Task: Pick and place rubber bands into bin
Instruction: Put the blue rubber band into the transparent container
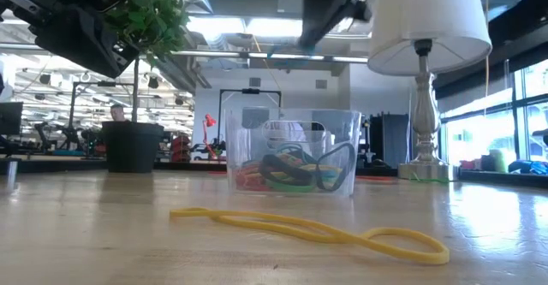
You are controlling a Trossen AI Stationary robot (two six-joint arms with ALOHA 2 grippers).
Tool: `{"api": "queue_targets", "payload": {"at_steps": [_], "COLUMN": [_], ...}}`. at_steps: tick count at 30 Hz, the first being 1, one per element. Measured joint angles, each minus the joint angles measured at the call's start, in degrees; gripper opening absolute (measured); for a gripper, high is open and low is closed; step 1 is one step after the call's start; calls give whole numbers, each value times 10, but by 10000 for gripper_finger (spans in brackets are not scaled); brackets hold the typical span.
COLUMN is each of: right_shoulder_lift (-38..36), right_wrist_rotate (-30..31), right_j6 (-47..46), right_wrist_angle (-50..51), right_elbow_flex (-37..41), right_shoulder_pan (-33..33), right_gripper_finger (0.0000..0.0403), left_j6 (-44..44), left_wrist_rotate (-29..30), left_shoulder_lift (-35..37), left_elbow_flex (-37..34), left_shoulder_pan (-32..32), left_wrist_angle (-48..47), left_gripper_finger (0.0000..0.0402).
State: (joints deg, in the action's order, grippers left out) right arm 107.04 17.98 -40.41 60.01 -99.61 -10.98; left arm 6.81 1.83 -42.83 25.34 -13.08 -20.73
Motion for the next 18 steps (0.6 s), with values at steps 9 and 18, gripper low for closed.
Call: {"api": "queue_targets", "payload": {"at_steps": [9,18], "right_shoulder_lift": [0,0], "right_wrist_rotate": [-67,-88], "right_j6": [13,-26], "right_wrist_angle": [-139,-252], "right_elbow_flex": [118,216], "right_shoulder_pan": [50,47], "right_gripper_finger": [0,0], "left_j6": [10,5], "left_wrist_rotate": [0,0], "left_shoulder_lift": [0,0], "left_elbow_flex": [0,0], "left_shoulder_pan": [0,0], "left_wrist_angle": [0,0], "left_gripper_finger": [6,6]}}
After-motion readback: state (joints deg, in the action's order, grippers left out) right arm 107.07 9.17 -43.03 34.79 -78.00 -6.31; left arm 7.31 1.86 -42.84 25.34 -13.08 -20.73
